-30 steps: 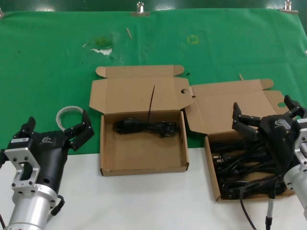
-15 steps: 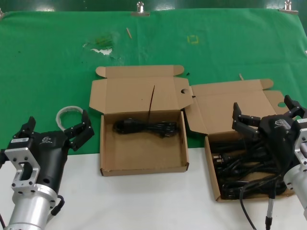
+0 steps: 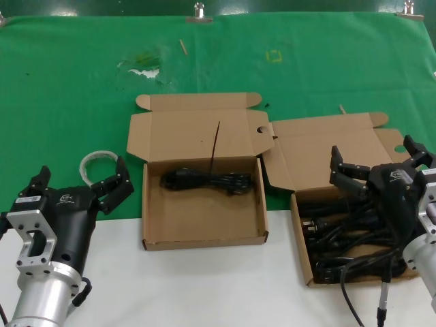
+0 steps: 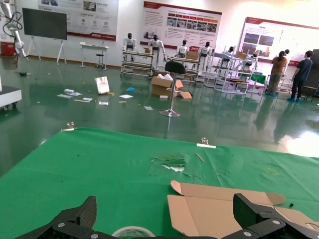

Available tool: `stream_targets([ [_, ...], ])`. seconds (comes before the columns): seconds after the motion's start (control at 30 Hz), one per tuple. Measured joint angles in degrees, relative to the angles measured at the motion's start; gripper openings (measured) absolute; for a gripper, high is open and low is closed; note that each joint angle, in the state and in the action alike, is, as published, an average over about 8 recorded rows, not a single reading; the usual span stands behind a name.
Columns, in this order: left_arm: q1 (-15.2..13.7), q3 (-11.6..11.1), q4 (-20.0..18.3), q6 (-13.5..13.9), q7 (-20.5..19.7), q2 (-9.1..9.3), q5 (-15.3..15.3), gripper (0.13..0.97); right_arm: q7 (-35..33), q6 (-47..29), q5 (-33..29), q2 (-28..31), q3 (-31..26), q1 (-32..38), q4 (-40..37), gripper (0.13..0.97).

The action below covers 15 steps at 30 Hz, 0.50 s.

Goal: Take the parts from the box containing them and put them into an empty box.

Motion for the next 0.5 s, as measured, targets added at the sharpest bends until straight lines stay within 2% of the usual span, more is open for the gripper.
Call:
stream_targets([
  [0.5, 0.0, 0.0, 0.0, 0.0, 0.0, 0.0, 0.0, 0.966, 0.0, 0.0, 0.0, 0.0, 0.0, 0.0, 0.0, 0.966],
])
